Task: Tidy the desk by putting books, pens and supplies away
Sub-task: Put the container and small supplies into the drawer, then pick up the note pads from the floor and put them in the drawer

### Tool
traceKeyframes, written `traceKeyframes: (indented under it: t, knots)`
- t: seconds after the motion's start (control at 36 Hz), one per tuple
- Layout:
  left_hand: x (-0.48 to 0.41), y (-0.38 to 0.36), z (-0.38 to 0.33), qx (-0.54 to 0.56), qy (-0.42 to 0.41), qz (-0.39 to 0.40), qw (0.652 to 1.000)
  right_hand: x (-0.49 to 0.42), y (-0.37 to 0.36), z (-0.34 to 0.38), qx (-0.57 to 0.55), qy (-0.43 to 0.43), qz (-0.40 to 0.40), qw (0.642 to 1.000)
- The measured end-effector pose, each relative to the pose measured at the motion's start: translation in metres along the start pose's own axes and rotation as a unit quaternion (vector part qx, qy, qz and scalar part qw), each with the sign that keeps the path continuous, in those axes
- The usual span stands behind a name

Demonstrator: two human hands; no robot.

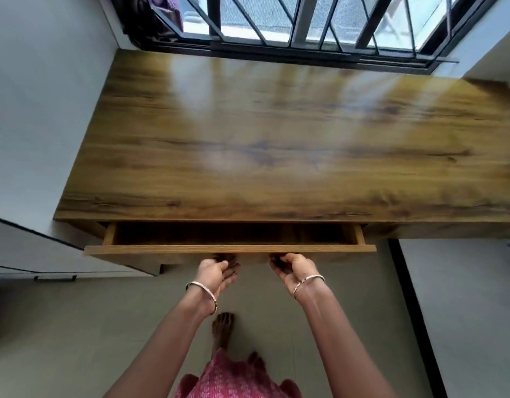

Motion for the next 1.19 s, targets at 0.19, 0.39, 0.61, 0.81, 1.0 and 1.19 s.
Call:
traceKeyframes:
  t: [0.19,0.39,0.61,0.81,1.0,1.19]
  knots:
    - [-0.020,-0.019,-0.034,-0.005,-0.016,0.003,1.000,-0.030,-0.027,0.020,-0.014,0.007,-0.004,1.000]
    - [-0.038,-0.023,-0.049,-0.036,-0.040,-0.002,0.999,-0.045,-0.040,0.032,-0.042,0.005,-0.005,0.999]
    - [-0.054,-0.022,-0.038,-0.150,-0.013,0.003,0.989,-0.039,-0.029,0.028,-0.021,0.001,-0.028,0.999]
    - [-0.045,-0.047,-0.030,-0.328,-0.060,0.015,0.943,-0.015,0.009,0.020,-0.006,0.016,-0.063,0.998]
    - [-0.020,-0.087,0.006,-0.426,-0.103,0.079,0.895,0.025,0.076,0.006,-0.025,0.069,-0.117,0.990]
    - [0.008,-0.116,0.080,-0.499,-0.116,0.144,0.846,0.076,0.153,-0.018,-0.030,0.143,-0.196,0.970]
Point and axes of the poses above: each hand's wrist, its own x-axis away from the middle knuckle, its own y-axis out of the back of the hand, z = x × y, the point moved 4 cm from there along -x, towards the middle knuckle, and after that the axes turned 10 degrees about y, right-handed, at the moved point
